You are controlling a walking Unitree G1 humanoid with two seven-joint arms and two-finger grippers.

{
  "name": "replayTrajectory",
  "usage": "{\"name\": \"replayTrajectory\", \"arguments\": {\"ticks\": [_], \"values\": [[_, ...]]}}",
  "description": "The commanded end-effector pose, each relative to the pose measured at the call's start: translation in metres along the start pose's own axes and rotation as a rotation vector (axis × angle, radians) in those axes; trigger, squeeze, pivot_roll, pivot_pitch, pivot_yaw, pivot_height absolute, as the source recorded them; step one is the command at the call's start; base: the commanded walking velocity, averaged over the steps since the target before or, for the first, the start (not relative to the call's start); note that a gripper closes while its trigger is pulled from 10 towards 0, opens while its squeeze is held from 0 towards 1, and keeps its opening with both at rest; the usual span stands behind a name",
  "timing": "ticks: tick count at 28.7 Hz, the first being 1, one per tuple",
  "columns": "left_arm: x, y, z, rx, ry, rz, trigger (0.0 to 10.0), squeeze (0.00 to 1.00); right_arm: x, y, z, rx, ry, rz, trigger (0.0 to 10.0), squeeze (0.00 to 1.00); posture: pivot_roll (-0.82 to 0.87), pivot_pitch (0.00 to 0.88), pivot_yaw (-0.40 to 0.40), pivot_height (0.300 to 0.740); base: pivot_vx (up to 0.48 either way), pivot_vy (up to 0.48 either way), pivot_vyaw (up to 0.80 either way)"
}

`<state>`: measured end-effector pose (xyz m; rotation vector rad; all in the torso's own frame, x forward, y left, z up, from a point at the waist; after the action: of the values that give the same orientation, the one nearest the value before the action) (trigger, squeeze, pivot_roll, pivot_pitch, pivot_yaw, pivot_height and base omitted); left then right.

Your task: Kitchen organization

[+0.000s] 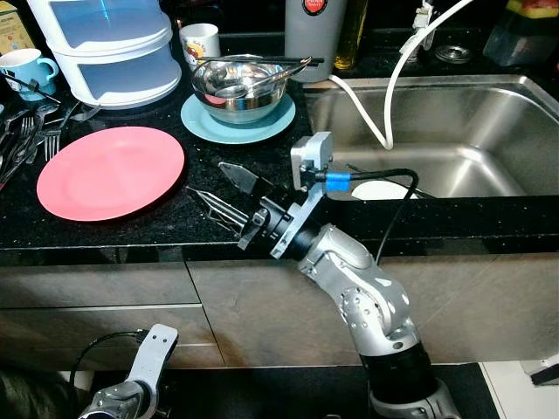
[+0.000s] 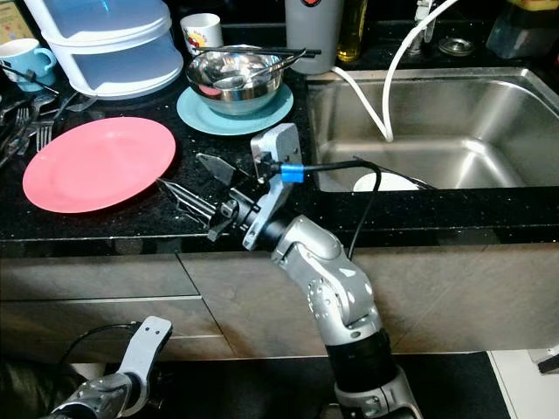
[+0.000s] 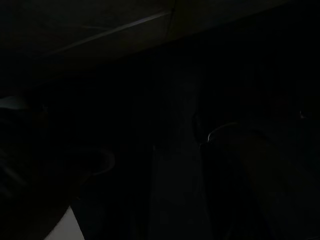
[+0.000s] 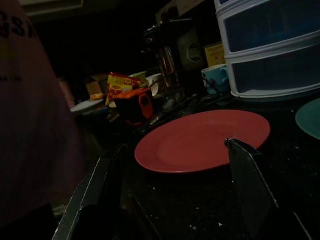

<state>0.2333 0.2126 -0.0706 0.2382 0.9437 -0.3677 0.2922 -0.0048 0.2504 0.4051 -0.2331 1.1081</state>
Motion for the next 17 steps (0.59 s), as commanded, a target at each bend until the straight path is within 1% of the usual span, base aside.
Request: {"name": "replayTrajectory", "arguments": {"ticks": [1, 6, 10, 17], "values": [[-0.0023, 0.0029, -0.009, -0.006, 0.029, 0.006, 10.0, 0.0, 0.0035, 0.0025, -0.0045, -0.01, 0.018, 0.014, 10.0, 0.0, 0.05, 0.11, 0.057, 0.74, 0.0, 0.0, 0.0], [-0.0023, 0.0032, -0.0082, -0.002, 0.028, 0.005, 10.0, 0.0, 0.0061, -0.0004, -0.0057, -0.021, 0.032, 0.003, 10.0, 0.0, 0.05, 0.114, 0.059, 0.74, 0.0, 0.0, 0.0], [-0.0021, 0.0026, -0.0084, -0.003, 0.027, 0.005, 10.0, 0.0, 0.0089, -0.0043, -0.0091, 0.0, 0.033, -0.028, 10.0, 0.0, 0.05, 0.108, 0.058, 0.74, 0.0, 0.0, 0.74], [-0.0022, 0.0024, -0.0089, -0.009, 0.025, 0.006, 10.0, 0.0, 0.0117, -0.0048, -0.0081, 0.005, 0.019, -0.034, 10.0, 0.0, 0.04, 0.115, 0.052, 0.74, 0.0, 0.0, 0.8]]}}
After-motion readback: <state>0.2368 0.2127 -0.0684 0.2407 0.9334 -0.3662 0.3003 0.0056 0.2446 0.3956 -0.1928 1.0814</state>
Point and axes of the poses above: a point about 5 cm out from each wrist's last joint towards the gripper, its own x axis pointing out of the wrist towards the gripper, its own z axis along the axis of the wrist's last joint, y = z × x, the point moved 2 cm from there along x, pointing out of the wrist towards the gripper, and after that the axes turned 7 degrees about x, right-handed, at the moved point
